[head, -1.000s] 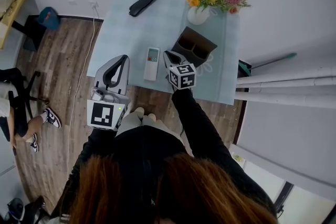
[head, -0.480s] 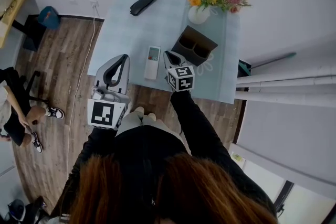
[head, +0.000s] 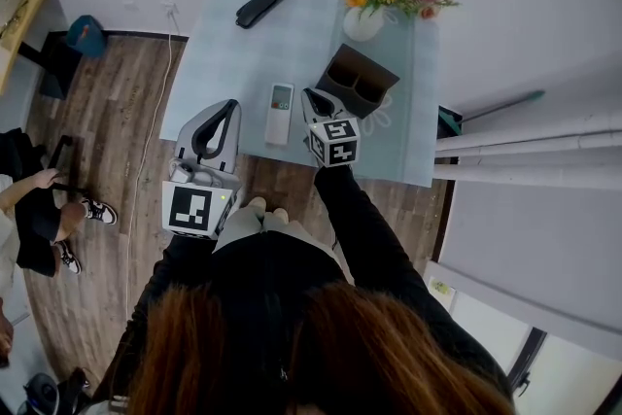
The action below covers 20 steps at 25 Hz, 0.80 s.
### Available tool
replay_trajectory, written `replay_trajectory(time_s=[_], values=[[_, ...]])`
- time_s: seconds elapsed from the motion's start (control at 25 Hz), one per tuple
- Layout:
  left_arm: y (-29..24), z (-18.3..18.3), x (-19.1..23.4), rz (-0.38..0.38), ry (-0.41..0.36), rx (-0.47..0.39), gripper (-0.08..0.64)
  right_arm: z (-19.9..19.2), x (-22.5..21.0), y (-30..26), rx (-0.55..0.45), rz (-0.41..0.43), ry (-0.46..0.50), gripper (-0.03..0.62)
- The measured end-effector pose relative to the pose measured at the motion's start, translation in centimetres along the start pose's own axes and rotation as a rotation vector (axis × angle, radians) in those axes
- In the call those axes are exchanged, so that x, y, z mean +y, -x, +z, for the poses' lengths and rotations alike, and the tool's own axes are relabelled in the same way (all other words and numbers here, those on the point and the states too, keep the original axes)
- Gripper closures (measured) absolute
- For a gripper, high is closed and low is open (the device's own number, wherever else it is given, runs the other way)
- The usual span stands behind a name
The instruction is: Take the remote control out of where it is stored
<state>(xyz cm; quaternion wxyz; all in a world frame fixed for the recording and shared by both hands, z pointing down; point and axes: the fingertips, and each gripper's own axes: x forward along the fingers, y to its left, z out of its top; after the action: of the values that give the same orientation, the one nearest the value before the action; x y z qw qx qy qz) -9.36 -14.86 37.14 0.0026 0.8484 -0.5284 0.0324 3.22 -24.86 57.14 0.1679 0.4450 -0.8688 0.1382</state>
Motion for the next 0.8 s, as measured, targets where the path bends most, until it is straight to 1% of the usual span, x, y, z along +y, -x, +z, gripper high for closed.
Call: replay_trajectory(time_s=[0.32,0.44,0.6,0.72,0.8], values=[[0.0,0.0,-0.1,-0.006,-0.008,0.022,0.555,2.9,1.2,1.3,-0.077,0.005,0.036,0.578],[-0.1,0.1,-0.3,-0.015,-0.007,0.005,0.555,4.2,1.6,1.9,-0.112,0.005,0.047,0.578],[-0.2,0.2,-0.3,-0.015,-0.001,-0.001,0.555,6.4,2.0,2.9,-0.167,0.001,0.057,0.578],[-0.2,0.0,-0.3,-0.015,-0.003,0.024,0.555,7.9,2.3,3.9,-0.204,-0.001,0.067,0.578],[-0.2,0.1,-0.3,-0.016,0.000,0.018,0.555,9.0,2.6,4.7,-0.232,-0.003,0.069,0.578]])
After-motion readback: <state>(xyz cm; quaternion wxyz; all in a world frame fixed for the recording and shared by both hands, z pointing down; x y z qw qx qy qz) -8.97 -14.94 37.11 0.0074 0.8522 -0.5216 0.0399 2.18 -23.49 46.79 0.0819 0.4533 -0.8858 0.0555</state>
